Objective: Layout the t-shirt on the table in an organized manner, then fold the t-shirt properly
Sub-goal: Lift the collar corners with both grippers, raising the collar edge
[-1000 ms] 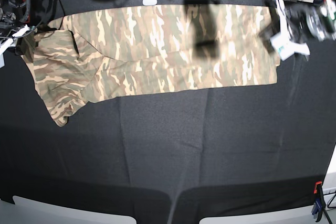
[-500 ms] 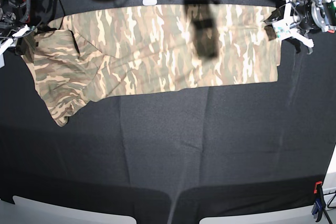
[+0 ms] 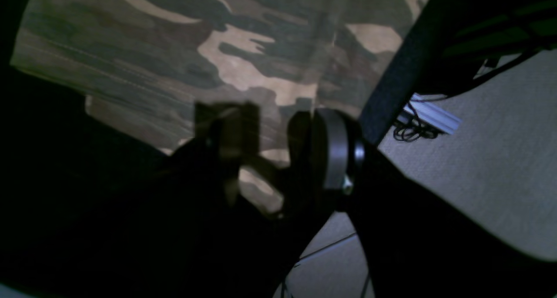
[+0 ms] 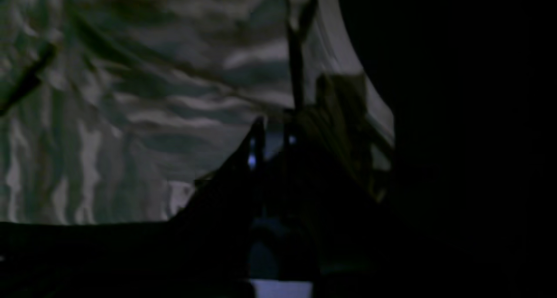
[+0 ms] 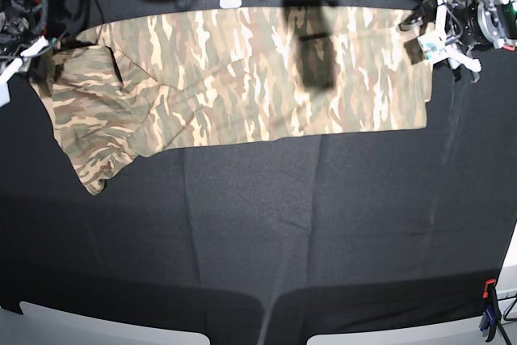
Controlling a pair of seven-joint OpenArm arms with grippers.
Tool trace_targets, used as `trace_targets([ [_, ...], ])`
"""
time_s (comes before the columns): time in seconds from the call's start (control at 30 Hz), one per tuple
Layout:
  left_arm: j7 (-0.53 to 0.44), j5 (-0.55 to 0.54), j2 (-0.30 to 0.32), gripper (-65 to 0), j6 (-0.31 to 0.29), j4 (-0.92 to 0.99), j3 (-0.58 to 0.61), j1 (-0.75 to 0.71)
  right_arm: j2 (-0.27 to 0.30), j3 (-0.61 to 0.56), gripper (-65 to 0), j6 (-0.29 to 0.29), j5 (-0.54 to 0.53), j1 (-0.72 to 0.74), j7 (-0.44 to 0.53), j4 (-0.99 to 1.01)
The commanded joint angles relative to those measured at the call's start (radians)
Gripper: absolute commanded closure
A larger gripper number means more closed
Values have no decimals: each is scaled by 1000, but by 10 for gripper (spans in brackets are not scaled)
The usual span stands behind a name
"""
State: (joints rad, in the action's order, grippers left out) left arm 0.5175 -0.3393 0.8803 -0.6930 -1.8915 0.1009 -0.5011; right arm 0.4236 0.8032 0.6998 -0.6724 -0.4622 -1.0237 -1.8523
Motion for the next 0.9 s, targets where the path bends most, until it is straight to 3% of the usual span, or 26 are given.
trace_targets([
  [0.0,-16,-10,14,-244,-5,-15,-9,0,20,10,-11,-2,-21,2,2,-27],
  [0.1,-39,-10,14,-244,-5,-15,-9,0,23,10,-51,-2,-20,2,34,-34],
  [0.23,-108,-10,0,-243,-5,-16,-9,6,23,10,-51,-2,-90,2,176,-34],
  [0.33,-100,-9,-47,-243,-5,-16,-9,11,31,-2,-51,-2,-103,2,160,-57],
  [0.53,-100,42,-153,-243,-5,-17,-9,11,60,-76,-51,-2,97,-2,152,-171],
  [0.73,-100,85,-212,-243,-5,-17,-9,11,146,-306,-68,-2,116,-59,54,-380],
  [0.87,-100,85,-229,-243,-5,-17,-9,11,203,-507,-132,-2,350,-106,103,-377],
])
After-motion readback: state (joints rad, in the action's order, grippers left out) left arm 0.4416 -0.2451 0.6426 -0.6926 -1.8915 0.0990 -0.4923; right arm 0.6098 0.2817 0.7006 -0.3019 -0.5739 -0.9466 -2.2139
